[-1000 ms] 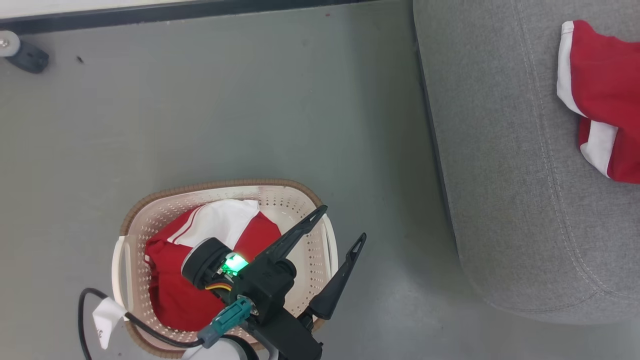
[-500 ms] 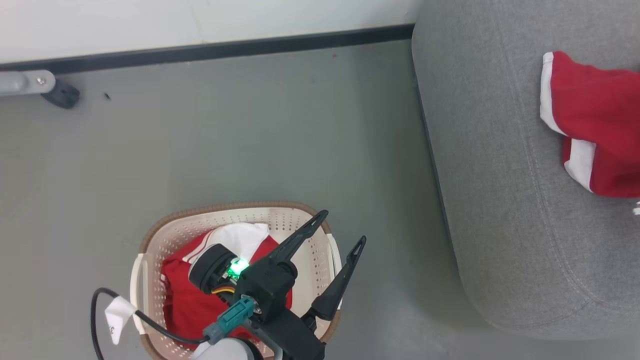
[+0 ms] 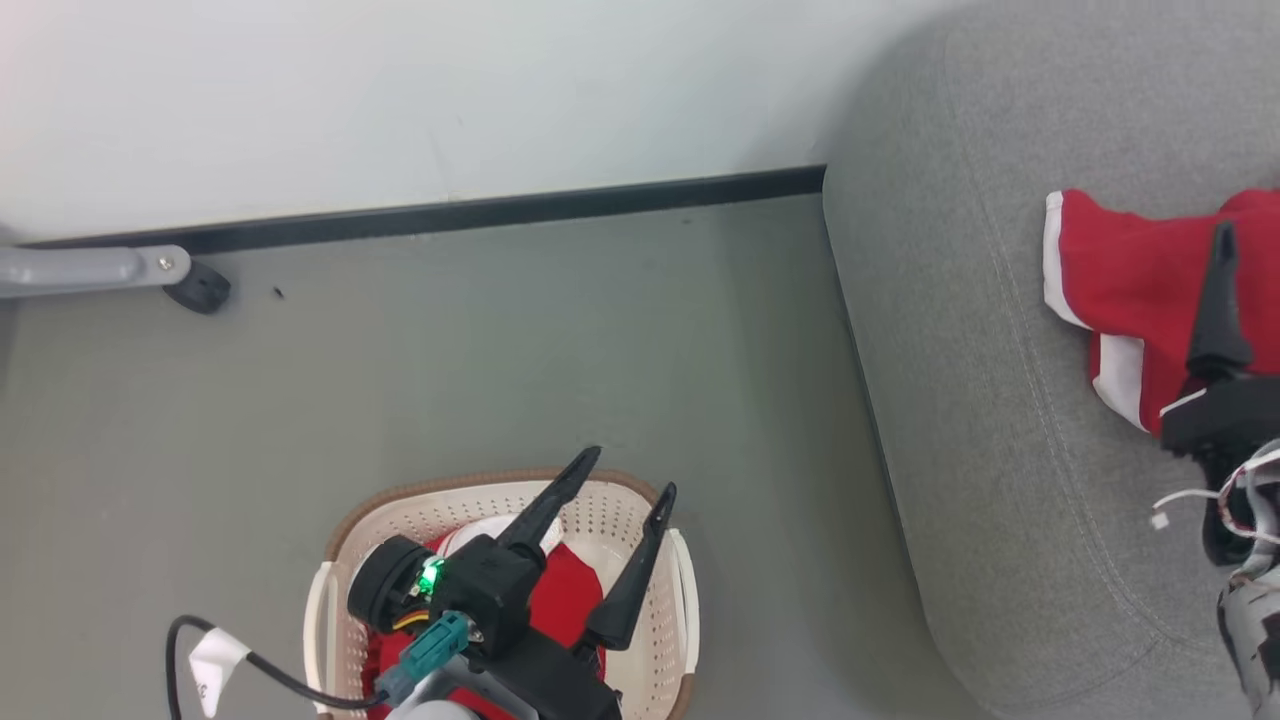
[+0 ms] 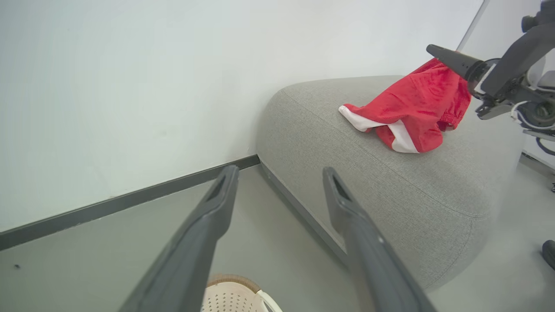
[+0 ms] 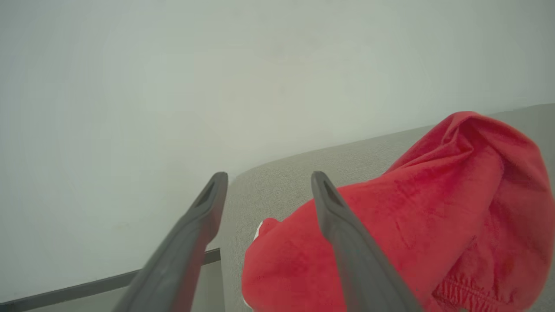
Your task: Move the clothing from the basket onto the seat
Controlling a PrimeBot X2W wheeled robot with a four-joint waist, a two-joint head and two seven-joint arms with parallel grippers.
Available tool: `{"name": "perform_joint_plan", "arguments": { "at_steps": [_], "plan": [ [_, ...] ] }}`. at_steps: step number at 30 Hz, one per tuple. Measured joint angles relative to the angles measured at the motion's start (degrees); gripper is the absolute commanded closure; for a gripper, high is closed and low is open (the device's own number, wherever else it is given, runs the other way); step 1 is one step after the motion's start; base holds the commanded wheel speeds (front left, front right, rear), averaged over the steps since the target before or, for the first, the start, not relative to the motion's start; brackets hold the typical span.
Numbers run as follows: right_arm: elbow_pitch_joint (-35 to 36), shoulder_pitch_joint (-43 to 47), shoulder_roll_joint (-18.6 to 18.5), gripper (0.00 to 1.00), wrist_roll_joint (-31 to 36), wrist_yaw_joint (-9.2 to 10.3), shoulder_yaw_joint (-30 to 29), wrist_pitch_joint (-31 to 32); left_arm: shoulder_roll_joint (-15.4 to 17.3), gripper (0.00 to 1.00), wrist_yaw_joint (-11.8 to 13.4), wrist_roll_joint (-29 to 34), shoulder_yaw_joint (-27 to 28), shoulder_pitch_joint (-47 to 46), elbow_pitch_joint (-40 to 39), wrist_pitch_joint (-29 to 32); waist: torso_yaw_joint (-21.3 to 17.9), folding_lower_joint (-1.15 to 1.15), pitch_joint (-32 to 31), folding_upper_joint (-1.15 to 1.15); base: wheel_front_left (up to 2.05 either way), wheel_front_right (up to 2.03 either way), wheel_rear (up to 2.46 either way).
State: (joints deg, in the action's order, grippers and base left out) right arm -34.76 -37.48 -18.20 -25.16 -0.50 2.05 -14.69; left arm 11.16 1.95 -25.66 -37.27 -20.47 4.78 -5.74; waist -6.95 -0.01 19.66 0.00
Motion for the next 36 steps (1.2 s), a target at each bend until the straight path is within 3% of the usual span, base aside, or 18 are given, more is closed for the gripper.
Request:
{"name": "perform_joint_plan", "arguments": {
  "at_steps": [18,28,36],
  "plan": [
    [11.0,13.7,4.5,0.00,3.5,-1.77,6.0,0.0,-0.2,0.00,3.8,-2.2,6.6,6.0,2.7,-3.8,5.4,0.00,-8.5,0.00,0.00,0.00,0.00],
    [14.4,21.0,7.1,0.00,4.0,-1.69,8.4,0.0,0.6,0.00,4.8,-2.2,12.9,10.9,4.4,-5.8,8.3,0.01,-13.1,0.00,0.00,0.00,0.00],
    [17.1,27.6,7.3,0.00,4.5,-0.94,8.9,0.0,0.0,0.00,5.1,-2.3,14.9,14.3,5.0,-6.5,9.2,0.00,-16.3,-0.01,0.00,0.00,0.00]
  ]
}}
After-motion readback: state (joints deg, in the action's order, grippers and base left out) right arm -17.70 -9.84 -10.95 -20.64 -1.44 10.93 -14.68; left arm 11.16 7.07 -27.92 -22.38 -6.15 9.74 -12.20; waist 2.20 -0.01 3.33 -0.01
